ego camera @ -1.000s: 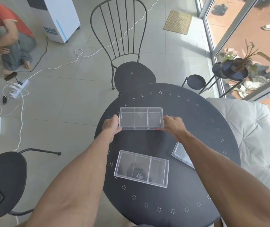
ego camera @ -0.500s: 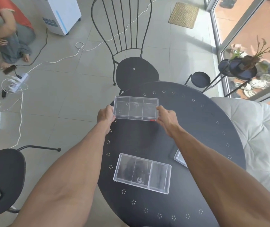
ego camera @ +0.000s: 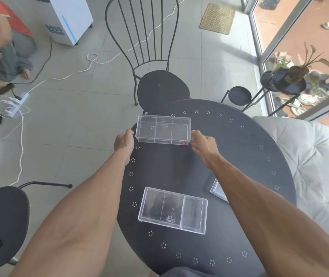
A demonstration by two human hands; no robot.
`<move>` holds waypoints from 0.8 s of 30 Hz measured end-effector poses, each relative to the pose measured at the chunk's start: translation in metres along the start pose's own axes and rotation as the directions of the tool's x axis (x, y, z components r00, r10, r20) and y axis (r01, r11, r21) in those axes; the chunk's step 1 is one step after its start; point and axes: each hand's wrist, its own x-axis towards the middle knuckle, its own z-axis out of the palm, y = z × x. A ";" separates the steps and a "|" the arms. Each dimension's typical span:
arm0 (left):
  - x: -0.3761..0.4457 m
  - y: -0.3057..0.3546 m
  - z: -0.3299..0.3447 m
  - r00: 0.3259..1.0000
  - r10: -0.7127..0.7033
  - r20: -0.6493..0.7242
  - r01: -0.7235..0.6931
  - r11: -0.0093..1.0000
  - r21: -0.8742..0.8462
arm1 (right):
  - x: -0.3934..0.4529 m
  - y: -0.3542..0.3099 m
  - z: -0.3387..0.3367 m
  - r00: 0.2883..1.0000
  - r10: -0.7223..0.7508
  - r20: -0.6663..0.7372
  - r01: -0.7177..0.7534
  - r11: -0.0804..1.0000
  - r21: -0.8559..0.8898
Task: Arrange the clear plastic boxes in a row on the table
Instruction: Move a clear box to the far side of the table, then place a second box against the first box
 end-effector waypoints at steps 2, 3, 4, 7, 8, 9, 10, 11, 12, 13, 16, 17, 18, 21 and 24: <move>-0.004 -0.006 -0.007 1.000 0.004 -0.004 -0.004 1.000 0.010 | -0.009 0.004 -0.005 1.000 -0.016 -0.023 0.015 1.000 -0.027; -0.007 -0.010 -0.011 1.000 0.000 -0.003 0.000 1.000 0.012 | -0.015 0.006 -0.009 0.999 -0.021 -0.025 0.020 1.000 -0.022; -0.011 -0.014 -0.014 1.000 -0.008 0.000 0.008 1.000 0.015 | -0.021 0.008 -0.012 0.999 -0.028 -0.018 0.027 1.000 -0.013; -0.025 -0.027 -0.024 0.998 -0.037 0.052 0.035 0.999 0.042 | -0.041 0.016 -0.025 0.999 -0.031 -0.011 0.031 1.000 0.004; -0.031 -0.032 -0.027 0.994 -0.053 0.097 0.048 0.998 0.052 | -0.049 0.020 -0.030 1.000 -0.020 -0.002 0.020 1.000 -0.002; -0.038 -0.037 -0.029 0.985 -0.075 0.158 0.066 0.996 0.062 | -0.058 0.024 -0.037 1.000 -0.012 0.012 0.012 1.000 -0.006; -0.045 -0.043 -0.030 0.970 -0.098 0.223 0.081 0.993 0.085 | -0.067 0.028 -0.044 1.000 -0.007 0.023 0.008 1.000 -0.019; -0.053 -0.050 -0.032 0.954 -0.116 0.278 0.084 0.989 0.126 | -0.075 0.035 -0.053 1.000 -0.002 0.024 0.003 0.999 -0.042; -0.061 -0.058 -0.034 0.941 -0.126 0.315 0.074 0.982 0.173 | -0.085 0.041 -0.061 1.000 0.006 0.014 -0.004 0.996 -0.089; -0.069 -0.065 -0.037 0.932 -0.130 0.338 0.058 0.975 0.217 | -0.095 0.048 -0.068 1.000 0.019 0.000 -0.019 0.990 -0.139; -0.088 -0.087 -0.044 0.922 -0.139 0.362 0.023 0.951 0.307 | -0.123 0.074 -0.087 0.993 0.113 -0.026 -0.115 0.956 -0.271; -0.093 -0.094 -0.047 0.914 -0.157 0.373 0.028 0.944 0.330 | -0.131 0.084 -0.093 0.990 0.136 -0.031 -0.139 0.945 -0.295; -0.099 -0.100 -0.050 0.905 -0.182 0.385 0.041 0.937 0.348 | -0.138 0.093 -0.097 0.987 0.158 -0.031 -0.160 0.935 -0.316; -0.109 -0.116 -0.058 0.881 -0.241 0.408 0.077 0.923 0.378 | -0.153 0.117 -0.099 0.975 0.222 -0.013 -0.213 0.916 -0.341; -0.113 -0.130 -0.061 0.860 -0.267 0.436 0.114 0.931 0.346 | -0.161 0.133 -0.092 0.954 0.295 0.062 -0.261 0.911 -0.319</move>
